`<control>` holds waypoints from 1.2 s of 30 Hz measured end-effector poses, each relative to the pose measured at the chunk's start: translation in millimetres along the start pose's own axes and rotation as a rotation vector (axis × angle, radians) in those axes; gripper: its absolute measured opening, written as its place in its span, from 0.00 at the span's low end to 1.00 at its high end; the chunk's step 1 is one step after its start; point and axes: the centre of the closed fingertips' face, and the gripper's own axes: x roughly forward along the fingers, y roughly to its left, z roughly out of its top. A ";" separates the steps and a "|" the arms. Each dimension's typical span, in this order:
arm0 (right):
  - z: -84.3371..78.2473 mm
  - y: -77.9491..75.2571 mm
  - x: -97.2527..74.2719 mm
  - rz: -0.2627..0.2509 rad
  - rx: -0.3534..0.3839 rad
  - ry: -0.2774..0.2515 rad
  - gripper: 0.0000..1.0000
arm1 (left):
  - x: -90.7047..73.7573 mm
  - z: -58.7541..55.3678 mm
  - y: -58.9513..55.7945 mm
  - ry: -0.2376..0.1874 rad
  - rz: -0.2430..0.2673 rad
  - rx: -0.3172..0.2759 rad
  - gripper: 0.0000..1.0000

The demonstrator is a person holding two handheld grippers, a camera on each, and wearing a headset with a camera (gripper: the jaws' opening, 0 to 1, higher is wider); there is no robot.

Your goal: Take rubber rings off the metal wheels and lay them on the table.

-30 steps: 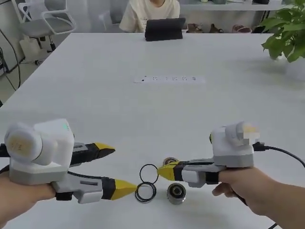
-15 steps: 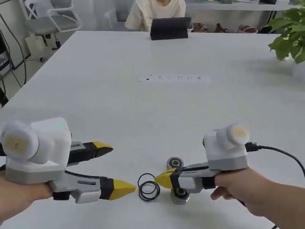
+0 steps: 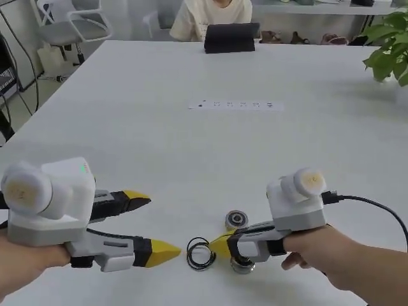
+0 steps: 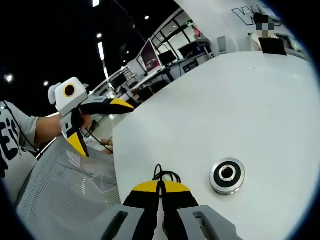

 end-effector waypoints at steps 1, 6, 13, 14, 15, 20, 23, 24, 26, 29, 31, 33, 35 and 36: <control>-0.8 -0.6 0.1 -0.005 -0.009 0.006 0.00 | -0.1 -0.3 0.4 0.001 0.001 0.000 0.62; -3.0 -3.7 -0.7 -0.031 -0.054 0.027 0.00 | -0.6 -1.1 1.6 0.004 0.006 0.000 0.62; -5.1 -4.2 -1.0 -0.049 -0.107 0.048 0.03 | -0.6 1.1 -0.3 0.001 0.006 0.002 0.62; -5.6 -3.9 -0.9 -0.050 -0.112 0.051 0.04 | -0.7 1.6 -0.5 -0.001 0.007 0.002 0.62; -6.4 -3.2 -0.8 -0.052 -0.123 0.056 0.05 | -0.8 1.6 -0.4 -0.001 0.007 0.002 0.62; -8.8 -1.7 -1.8 -0.052 -0.157 0.074 0.11 | -0.9 1.4 -2.0 0.000 0.005 0.001 0.62; -9.4 -0.8 -2.9 -0.054 -0.173 0.082 0.15 | -0.6 1.1 -2.2 0.000 0.006 -0.002 0.62; -8.9 0.1 -3.5 -0.052 -0.175 0.079 0.16 | -0.4 1.2 -2.5 0.000 0.005 -0.003 0.62; -7.5 1.5 -4.8 -0.047 -0.178 0.073 0.17 | 0.0 1.2 -3.0 0.000 0.004 -0.004 0.62; -5.6 2.5 -7.5 -0.045 -0.185 0.066 0.19 | 0.9 1.7 -4.2 0.002 0.003 -0.002 0.62; -3.1 2.3 -10.7 -0.047 -0.189 0.055 0.20 | 1.4 3.0 -5.1 -0.001 0.002 -0.003 0.62; -0.4 3.1 -14.8 -0.048 -0.187 0.043 0.22 | 2.4 4.5 -6.5 -0.005 0.000 -0.003 0.62; 3.3 3.7 -20.2 -0.053 -0.193 0.028 0.22 | 3.5 6.1 -7.3 -0.009 0.000 -0.002 0.62; 4.8 4.0 -22.0 -0.054 -0.194 0.020 0.23 | 4.0 6.8 -7.7 -0.011 -0.001 -0.003 0.62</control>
